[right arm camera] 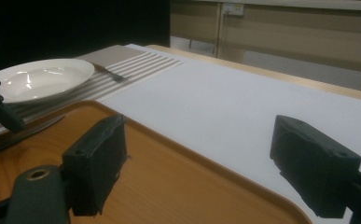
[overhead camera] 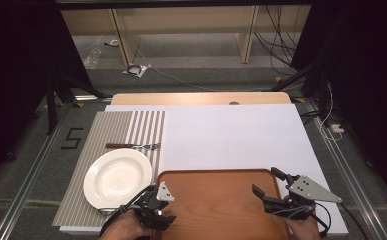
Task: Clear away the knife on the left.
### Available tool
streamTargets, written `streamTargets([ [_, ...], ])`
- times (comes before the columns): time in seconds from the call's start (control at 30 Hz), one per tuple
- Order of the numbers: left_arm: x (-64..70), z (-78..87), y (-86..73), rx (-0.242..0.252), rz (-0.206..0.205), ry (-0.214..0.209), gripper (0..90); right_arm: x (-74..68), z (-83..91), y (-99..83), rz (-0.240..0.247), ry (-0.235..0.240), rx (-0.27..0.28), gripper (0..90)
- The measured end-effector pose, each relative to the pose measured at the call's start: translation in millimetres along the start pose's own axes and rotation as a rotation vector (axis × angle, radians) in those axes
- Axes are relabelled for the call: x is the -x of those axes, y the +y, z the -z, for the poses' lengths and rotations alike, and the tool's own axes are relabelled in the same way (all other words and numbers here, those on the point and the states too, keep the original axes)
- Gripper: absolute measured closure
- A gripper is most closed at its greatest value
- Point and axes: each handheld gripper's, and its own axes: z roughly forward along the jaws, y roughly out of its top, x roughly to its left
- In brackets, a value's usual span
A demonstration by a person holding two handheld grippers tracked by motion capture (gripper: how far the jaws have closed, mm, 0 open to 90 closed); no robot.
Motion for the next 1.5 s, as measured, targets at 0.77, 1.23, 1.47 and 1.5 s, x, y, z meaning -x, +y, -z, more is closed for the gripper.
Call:
streamTargets([
  [0.77,-7.9,18.6,5.2,0.188,0.039,0.08,21.2,1.5,-0.3,-0.8,-0.001,0.004,-0.001,19.3],
  [1.23,-18.7,34.4,5.6,0.286,0.077,0.134,18.1,1.8,0.3,-1.5,-0.007,0.007,-0.004,19.3],
  [1.47,-25.6,39.3,2.8,0.309,0.099,0.153,17.6,1.4,0.0,-1.3,-0.006,0.009,-0.004,19.3],
  [1.5,-26.6,40.2,2.3,0.313,0.103,0.157,17.6,1.4,0.0,-1.3,-0.006,0.009,-0.004,19.3],
])
